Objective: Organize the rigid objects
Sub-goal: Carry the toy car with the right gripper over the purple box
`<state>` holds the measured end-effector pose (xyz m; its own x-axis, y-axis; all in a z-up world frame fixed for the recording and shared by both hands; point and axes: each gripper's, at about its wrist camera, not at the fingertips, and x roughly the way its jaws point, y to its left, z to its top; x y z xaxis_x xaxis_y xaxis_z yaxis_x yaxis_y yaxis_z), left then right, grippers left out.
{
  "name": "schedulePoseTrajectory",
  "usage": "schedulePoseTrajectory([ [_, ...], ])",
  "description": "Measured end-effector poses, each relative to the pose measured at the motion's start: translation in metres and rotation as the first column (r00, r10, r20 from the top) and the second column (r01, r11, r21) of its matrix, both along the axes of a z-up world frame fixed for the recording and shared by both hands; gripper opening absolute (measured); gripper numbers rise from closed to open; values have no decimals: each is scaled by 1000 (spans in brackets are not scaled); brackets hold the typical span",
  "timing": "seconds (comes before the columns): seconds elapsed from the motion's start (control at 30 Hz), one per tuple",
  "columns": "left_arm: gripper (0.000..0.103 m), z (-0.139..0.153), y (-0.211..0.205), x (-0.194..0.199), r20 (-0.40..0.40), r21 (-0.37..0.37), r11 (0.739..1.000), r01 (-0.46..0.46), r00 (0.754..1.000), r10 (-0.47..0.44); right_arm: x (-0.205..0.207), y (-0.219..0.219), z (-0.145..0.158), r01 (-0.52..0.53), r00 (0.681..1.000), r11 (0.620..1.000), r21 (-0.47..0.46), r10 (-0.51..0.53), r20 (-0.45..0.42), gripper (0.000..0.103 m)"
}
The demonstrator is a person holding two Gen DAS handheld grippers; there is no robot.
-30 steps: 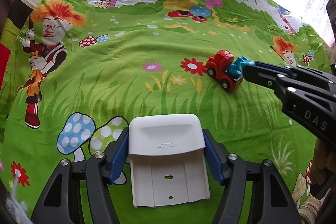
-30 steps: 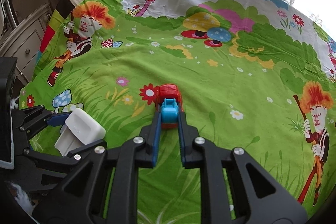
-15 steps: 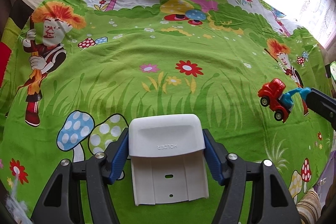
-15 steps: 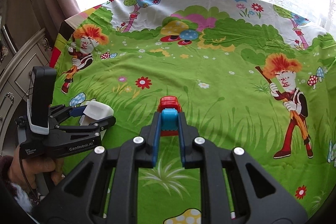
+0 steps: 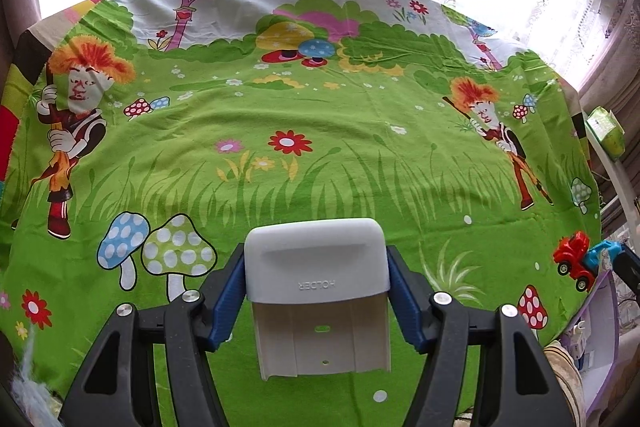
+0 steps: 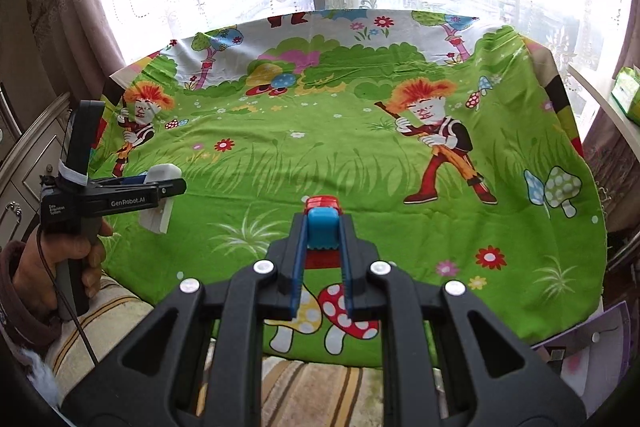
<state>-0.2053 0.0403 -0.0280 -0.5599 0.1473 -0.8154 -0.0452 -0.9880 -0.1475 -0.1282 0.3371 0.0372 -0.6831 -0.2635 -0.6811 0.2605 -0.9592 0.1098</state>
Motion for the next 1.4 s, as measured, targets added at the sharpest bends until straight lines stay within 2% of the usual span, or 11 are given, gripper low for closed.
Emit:
schedulePoseTrajectory([
  [0.3,65,18,37,22,-23,24,996,86,996,-86,62,98,-2,184,983,982,51,-185,7,19],
  [0.53,65,26,54,36,-32,30,993,117,993,-116,97,167,-10,327,944,943,64,-329,27,19],
  [0.7,65,32,67,46,-36,40,989,142,989,-140,116,199,-16,395,917,916,68,-398,39,19],
  [0.83,65,36,84,55,-41,38,983,179,983,-177,125,213,-25,419,905,906,59,-423,55,19],
  [1.0,65,38,100,62,-42,27,978,209,977,-208,130,215,-42,410,907,911,43,-412,83,19],
  [1.23,65,35,104,64,-37,22,977,210,977,-210,127,213,-66,405,907,914,12,-403,119,19],
  [1.4,65,35,104,63,-34,24,978,209,978,-208,124,210,-80,395,907,919,22,-393,149,19],
])
